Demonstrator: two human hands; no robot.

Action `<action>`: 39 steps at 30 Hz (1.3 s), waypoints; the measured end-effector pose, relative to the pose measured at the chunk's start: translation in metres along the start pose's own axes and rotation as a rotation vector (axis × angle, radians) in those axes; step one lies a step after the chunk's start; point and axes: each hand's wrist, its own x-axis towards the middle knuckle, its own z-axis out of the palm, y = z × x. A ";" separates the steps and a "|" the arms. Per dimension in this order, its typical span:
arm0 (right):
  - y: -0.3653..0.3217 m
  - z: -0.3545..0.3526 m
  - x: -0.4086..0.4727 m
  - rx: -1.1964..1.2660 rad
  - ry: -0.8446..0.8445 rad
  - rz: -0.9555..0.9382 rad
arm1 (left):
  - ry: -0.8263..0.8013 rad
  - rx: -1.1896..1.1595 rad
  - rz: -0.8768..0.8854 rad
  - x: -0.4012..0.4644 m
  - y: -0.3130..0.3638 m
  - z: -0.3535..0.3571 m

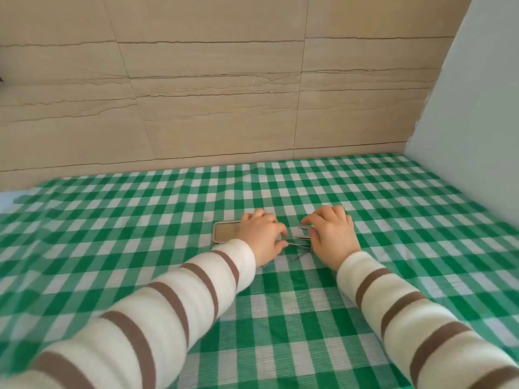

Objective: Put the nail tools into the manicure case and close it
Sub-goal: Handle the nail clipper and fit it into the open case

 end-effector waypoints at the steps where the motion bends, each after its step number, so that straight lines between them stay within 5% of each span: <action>1: 0.002 0.001 -0.002 0.009 0.007 -0.001 | -0.021 0.023 -0.001 0.001 0.003 0.001; 25: 0.015 0.001 -0.011 0.028 -0.243 0.021 | -0.020 0.000 0.013 0.015 0.015 0.018; 39: 0.000 -0.008 0.005 1.090 -0.149 0.498 | 0.052 -0.468 -0.201 0.011 0.008 0.001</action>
